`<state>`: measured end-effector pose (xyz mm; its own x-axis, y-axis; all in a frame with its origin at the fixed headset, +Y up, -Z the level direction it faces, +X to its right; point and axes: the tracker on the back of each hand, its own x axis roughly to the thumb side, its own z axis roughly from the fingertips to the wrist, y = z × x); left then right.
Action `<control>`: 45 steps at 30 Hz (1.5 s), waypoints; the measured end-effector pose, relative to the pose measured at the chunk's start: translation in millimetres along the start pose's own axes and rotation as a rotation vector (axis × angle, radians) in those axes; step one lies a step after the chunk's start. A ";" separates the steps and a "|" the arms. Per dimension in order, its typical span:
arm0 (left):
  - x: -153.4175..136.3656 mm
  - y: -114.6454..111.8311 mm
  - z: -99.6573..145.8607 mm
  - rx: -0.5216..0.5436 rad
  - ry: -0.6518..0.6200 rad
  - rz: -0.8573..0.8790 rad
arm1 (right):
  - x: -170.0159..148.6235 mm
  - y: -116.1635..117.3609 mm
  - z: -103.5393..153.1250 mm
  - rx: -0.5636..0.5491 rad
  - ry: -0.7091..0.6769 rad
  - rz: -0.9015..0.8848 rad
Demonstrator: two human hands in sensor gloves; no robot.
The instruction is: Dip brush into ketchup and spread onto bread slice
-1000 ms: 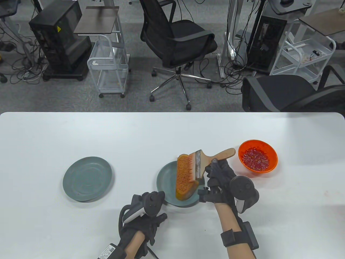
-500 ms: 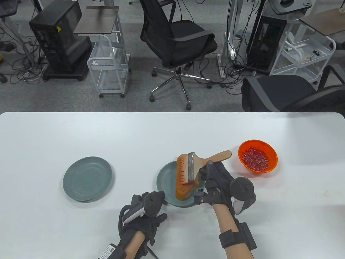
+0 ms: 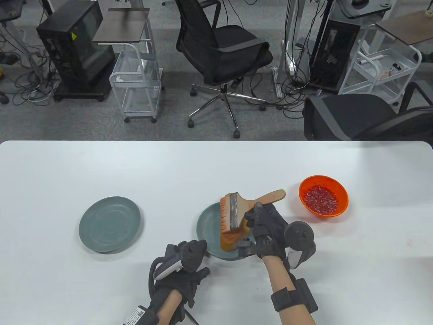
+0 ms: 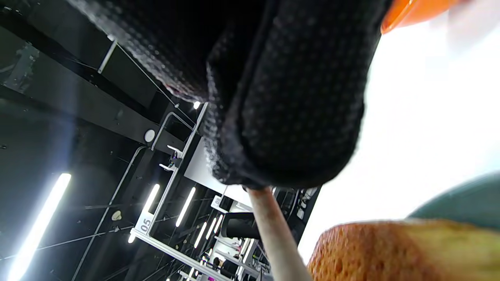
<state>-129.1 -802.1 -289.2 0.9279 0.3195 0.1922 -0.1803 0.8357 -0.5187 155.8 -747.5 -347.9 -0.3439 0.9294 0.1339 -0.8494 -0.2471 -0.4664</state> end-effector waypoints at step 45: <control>1.1 0.2 -1.5 -0.018 -0.002 0.003 | -2.2 -111.7 -128.9 -0.264 -0.051 0.734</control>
<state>-127.6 -802.2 -290.4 0.9265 0.3231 0.1928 -0.1770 0.8264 -0.5345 303.0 -686.7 -408.8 -0.8041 0.5381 -0.2527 -0.2760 -0.7144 -0.6430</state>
